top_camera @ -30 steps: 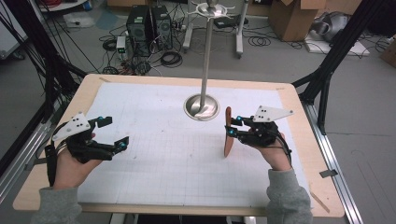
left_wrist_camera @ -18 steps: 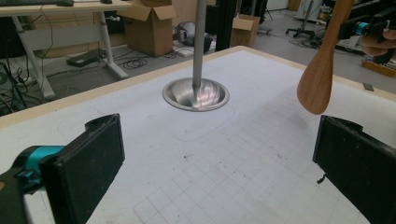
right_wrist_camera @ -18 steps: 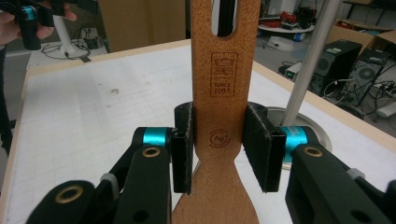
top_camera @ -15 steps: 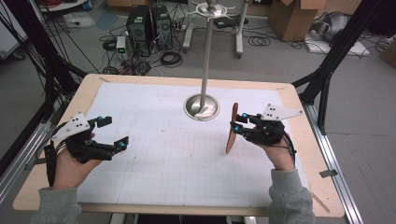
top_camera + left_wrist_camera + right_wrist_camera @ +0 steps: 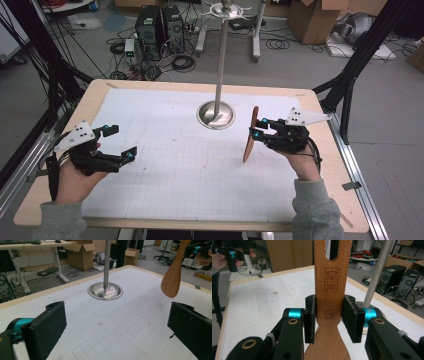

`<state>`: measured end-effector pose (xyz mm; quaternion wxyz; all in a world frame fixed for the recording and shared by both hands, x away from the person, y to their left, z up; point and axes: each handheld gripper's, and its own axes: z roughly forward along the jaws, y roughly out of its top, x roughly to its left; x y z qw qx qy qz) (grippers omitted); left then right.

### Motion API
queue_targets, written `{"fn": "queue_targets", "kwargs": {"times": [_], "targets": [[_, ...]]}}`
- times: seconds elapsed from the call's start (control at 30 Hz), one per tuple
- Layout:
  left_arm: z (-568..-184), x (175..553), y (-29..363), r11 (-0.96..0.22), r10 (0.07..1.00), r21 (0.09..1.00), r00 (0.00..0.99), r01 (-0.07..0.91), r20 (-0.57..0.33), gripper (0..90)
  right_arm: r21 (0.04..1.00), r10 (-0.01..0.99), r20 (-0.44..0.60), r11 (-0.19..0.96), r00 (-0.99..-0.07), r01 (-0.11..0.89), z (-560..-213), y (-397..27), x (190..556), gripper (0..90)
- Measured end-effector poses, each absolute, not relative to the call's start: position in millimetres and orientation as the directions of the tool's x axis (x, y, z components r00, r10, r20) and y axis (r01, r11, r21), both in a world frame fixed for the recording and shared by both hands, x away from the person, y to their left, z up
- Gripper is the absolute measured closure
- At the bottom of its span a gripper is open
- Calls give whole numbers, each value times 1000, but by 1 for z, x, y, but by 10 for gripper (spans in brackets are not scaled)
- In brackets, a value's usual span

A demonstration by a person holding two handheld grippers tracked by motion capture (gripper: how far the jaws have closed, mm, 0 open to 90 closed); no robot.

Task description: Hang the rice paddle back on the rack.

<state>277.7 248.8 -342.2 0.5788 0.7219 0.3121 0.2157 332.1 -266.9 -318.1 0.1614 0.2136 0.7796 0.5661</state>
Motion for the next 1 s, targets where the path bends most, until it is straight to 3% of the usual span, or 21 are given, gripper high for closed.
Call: {"fn": "queue_targets", "kwargs": {"times": [1.0], "targets": [[-344,275,255,-125,704,970,708,210,-63,26,948,513,-6,276,-858,158,-259,-250,386,647]]}}
